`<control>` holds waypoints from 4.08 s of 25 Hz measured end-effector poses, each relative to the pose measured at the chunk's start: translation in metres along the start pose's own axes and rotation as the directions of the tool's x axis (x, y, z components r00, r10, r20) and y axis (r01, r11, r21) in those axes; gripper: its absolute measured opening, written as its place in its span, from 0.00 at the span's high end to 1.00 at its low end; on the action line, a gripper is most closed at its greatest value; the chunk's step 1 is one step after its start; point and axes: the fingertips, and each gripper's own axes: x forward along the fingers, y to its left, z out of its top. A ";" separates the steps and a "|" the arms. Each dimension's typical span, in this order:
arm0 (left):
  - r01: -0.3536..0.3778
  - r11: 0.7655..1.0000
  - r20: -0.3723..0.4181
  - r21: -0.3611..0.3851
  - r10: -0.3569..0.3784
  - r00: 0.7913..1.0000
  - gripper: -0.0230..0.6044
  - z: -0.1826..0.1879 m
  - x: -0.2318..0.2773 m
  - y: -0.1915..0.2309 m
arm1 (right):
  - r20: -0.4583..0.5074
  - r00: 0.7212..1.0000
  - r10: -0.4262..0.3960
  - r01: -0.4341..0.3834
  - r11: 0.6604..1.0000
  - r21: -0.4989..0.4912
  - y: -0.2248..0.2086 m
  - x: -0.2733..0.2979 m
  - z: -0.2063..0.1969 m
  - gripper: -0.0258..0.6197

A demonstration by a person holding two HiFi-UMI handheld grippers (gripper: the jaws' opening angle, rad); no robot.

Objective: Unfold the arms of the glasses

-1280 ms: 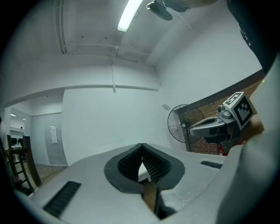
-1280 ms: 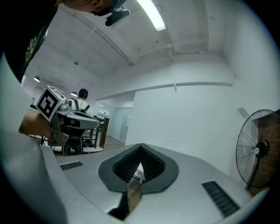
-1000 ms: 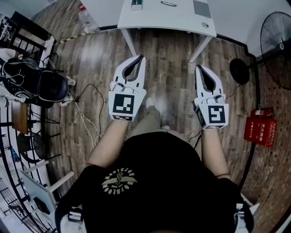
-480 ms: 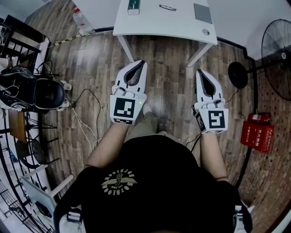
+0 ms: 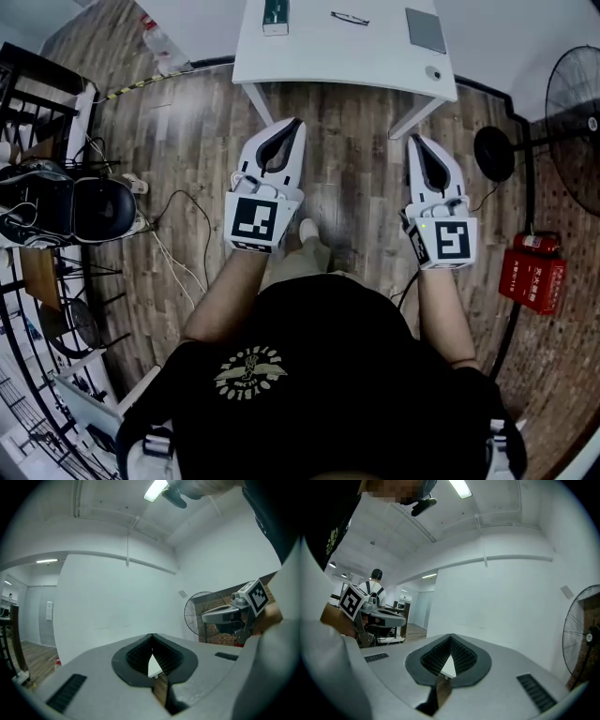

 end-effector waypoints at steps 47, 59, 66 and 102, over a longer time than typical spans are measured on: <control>0.017 1.000 -0.019 0.024 -0.017 1.000 0.95 0.002 0.070 0.096 | 0.044 0.997 -0.059 0.060 0.998 -0.006 -0.016 0.111 0.030 0.96; 0.002 1.000 -0.050 0.011 -0.002 0.999 0.95 -0.008 0.135 0.107 | 0.005 0.999 -0.032 0.032 0.999 0.023 -0.064 0.157 0.006 0.96; 0.013 1.000 -0.073 -0.008 -0.013 0.997 0.95 -0.024 0.181 0.111 | -0.028 1.000 -0.012 0.013 0.999 0.036 -0.090 0.188 -0.014 0.96; -0.128 0.989 -0.032 0.075 0.131 0.991 0.95 0.031 0.360 0.106 | 0.069 0.994 0.085 -0.091 0.992 0.088 -0.266 0.276 -0.011 0.96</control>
